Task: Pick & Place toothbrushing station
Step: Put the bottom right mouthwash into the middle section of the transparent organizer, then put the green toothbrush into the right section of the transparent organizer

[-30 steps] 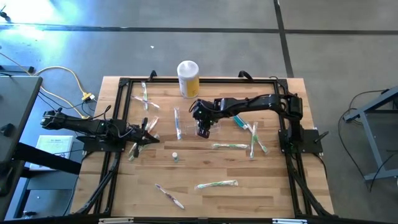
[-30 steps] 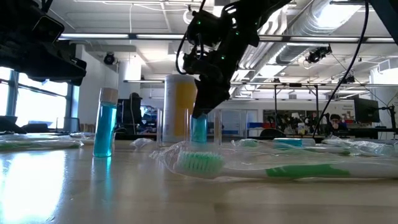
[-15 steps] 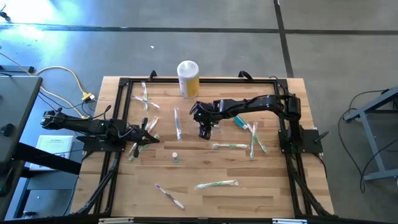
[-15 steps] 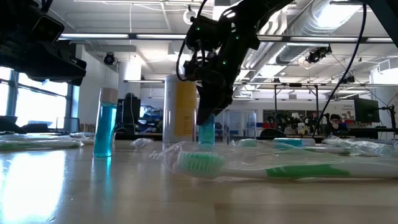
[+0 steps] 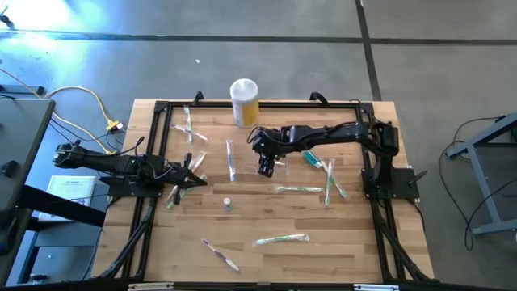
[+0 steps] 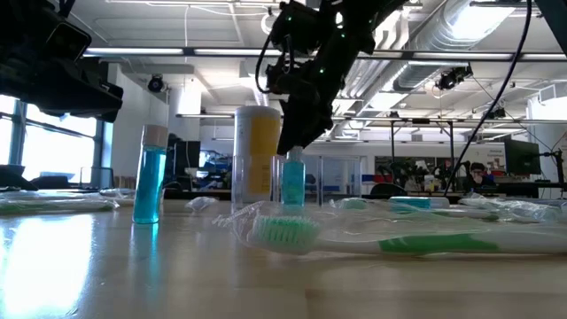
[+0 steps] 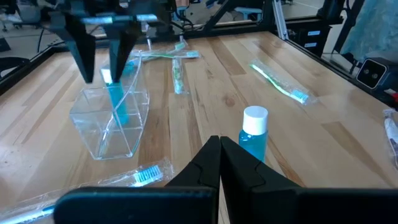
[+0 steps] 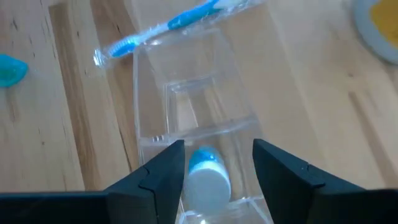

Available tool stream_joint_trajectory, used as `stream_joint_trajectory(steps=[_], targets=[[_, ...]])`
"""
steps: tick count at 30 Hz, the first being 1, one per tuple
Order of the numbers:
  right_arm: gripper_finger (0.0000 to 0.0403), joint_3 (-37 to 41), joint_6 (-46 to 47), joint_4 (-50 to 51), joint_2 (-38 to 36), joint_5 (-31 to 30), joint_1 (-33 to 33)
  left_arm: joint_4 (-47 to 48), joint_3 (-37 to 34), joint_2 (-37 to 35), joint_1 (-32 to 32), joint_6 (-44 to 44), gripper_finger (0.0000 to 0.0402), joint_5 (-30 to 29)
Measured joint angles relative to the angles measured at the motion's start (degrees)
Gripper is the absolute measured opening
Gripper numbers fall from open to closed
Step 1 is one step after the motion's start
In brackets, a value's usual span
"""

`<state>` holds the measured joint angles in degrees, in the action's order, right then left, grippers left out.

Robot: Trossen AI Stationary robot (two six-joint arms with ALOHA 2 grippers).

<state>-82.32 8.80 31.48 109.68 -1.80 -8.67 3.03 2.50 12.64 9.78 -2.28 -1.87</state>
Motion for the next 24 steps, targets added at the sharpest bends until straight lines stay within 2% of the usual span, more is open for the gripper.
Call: stream_joint_trajectory(steps=[4,10,16,21,24], targets=[[0.0182,0.0,-0.1,1.2,-2.5,-2.5,0.2,0.0,0.0,0.0,0.0,0.0,0.0000,0.0],[0.0182,0.0,0.0,4.0,-8.0,-2.5,0.8,0.0,0.0,0.0,0.0,0.0,0.0000,0.0],[0.0182,-0.1,0.0,18.0,-14.0,2.1,3.0,0.0,0.0,0.0,0.0,0.0,0.0000,0.0],[0.0182,0.0,1.7,30.0,-14.2,3.6,7.2,0.1,0.0,0.0,0.0,0.0,0.0000,0.0],[0.0182,1.8,3.1,30.3,-14.0,3.3,9.9,0.1,0.0,0.0,0.0,0.0,0.0000,0.0]])
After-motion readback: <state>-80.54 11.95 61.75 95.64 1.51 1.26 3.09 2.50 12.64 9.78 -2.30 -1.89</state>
